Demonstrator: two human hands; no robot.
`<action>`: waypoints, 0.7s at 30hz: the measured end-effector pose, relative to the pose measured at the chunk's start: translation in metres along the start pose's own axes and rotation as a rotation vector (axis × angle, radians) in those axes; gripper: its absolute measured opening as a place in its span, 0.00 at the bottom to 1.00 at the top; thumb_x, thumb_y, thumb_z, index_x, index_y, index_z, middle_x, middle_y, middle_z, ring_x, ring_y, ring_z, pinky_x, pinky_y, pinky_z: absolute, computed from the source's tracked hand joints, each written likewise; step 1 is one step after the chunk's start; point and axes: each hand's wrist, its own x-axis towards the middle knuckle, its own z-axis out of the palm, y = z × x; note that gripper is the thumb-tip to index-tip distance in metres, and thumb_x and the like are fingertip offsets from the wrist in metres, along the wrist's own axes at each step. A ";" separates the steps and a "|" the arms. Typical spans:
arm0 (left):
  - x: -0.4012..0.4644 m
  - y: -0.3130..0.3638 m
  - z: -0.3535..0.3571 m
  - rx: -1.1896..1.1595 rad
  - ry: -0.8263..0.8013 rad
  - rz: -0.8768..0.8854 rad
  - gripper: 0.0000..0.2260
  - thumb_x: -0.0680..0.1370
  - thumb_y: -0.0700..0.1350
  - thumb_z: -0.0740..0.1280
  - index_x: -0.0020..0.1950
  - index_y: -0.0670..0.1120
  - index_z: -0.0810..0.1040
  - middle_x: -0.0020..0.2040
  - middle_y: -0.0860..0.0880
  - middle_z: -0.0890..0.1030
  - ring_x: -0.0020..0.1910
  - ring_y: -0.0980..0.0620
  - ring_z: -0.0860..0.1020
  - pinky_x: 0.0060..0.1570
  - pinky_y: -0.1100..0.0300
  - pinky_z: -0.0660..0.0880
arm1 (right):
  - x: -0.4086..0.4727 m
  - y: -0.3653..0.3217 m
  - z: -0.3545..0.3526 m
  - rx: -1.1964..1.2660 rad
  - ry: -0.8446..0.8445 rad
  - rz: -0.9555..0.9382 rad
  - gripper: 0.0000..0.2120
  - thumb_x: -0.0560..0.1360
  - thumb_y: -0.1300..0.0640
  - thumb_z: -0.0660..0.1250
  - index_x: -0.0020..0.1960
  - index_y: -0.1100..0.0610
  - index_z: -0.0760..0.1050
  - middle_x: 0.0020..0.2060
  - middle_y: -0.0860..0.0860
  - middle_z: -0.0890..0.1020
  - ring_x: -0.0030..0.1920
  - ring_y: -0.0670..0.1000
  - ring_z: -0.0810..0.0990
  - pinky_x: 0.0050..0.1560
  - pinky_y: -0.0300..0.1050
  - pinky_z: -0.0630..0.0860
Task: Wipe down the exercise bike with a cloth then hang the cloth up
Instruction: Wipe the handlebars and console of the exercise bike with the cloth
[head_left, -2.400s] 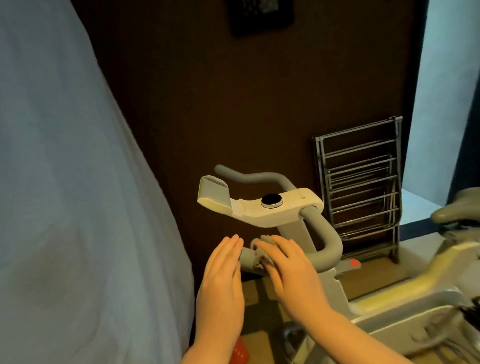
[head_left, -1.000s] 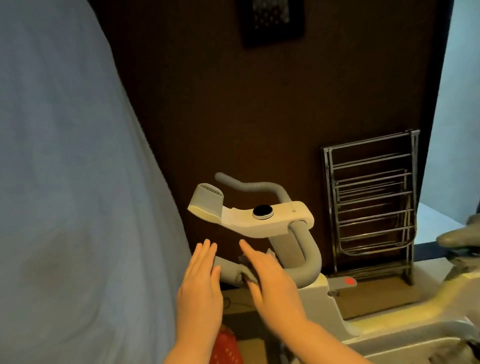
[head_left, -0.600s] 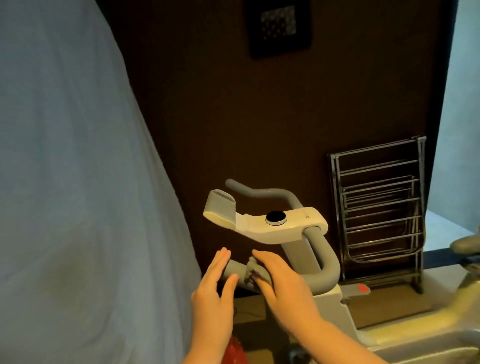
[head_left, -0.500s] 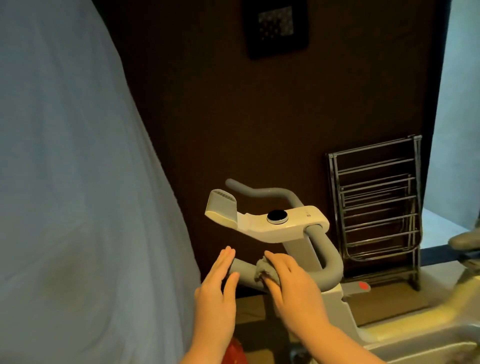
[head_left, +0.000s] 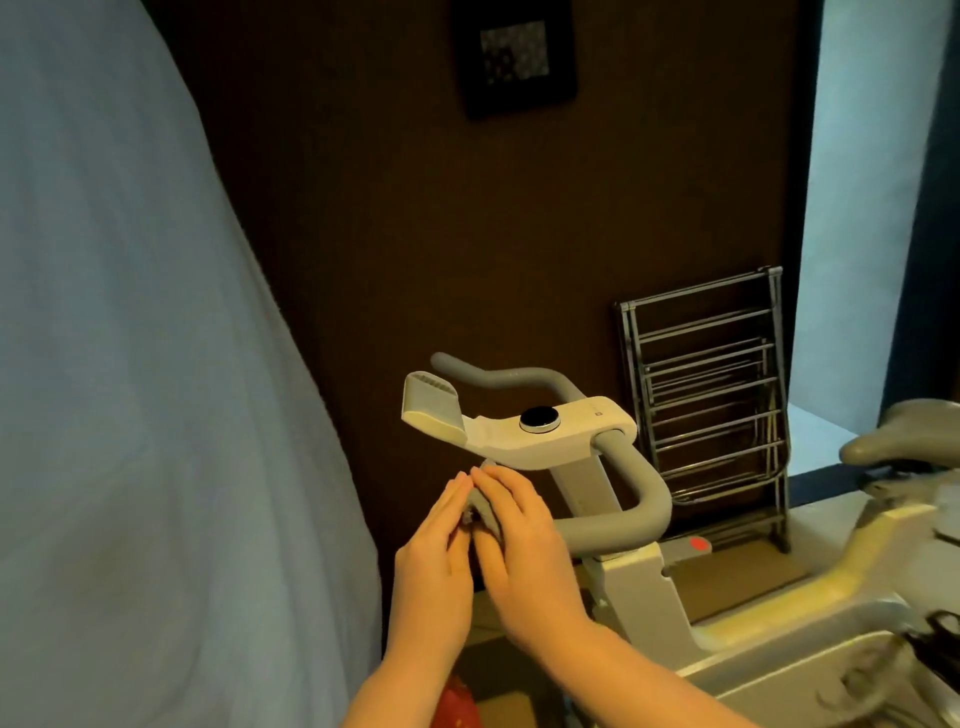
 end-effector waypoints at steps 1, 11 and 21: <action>0.000 -0.001 0.000 -0.008 -0.013 -0.006 0.23 0.81 0.38 0.60 0.69 0.62 0.66 0.68 0.64 0.70 0.68 0.66 0.67 0.60 0.77 0.64 | -0.002 0.003 -0.003 0.020 -0.041 0.002 0.24 0.80 0.53 0.60 0.75 0.44 0.61 0.72 0.38 0.62 0.71 0.37 0.60 0.70 0.32 0.57; 0.000 -0.002 0.000 -0.010 -0.005 -0.001 0.22 0.81 0.38 0.60 0.70 0.60 0.66 0.67 0.64 0.69 0.65 0.69 0.66 0.55 0.83 0.62 | 0.013 0.004 -0.005 0.096 0.077 0.042 0.13 0.80 0.46 0.61 0.63 0.44 0.76 0.60 0.37 0.76 0.62 0.34 0.71 0.62 0.33 0.70; -0.007 -0.002 0.010 -0.005 0.017 -0.020 0.21 0.83 0.40 0.56 0.74 0.57 0.63 0.72 0.63 0.65 0.71 0.66 0.63 0.69 0.67 0.62 | 0.001 0.002 0.007 0.011 0.078 -0.028 0.18 0.81 0.46 0.55 0.70 0.44 0.69 0.67 0.38 0.69 0.66 0.37 0.68 0.64 0.33 0.68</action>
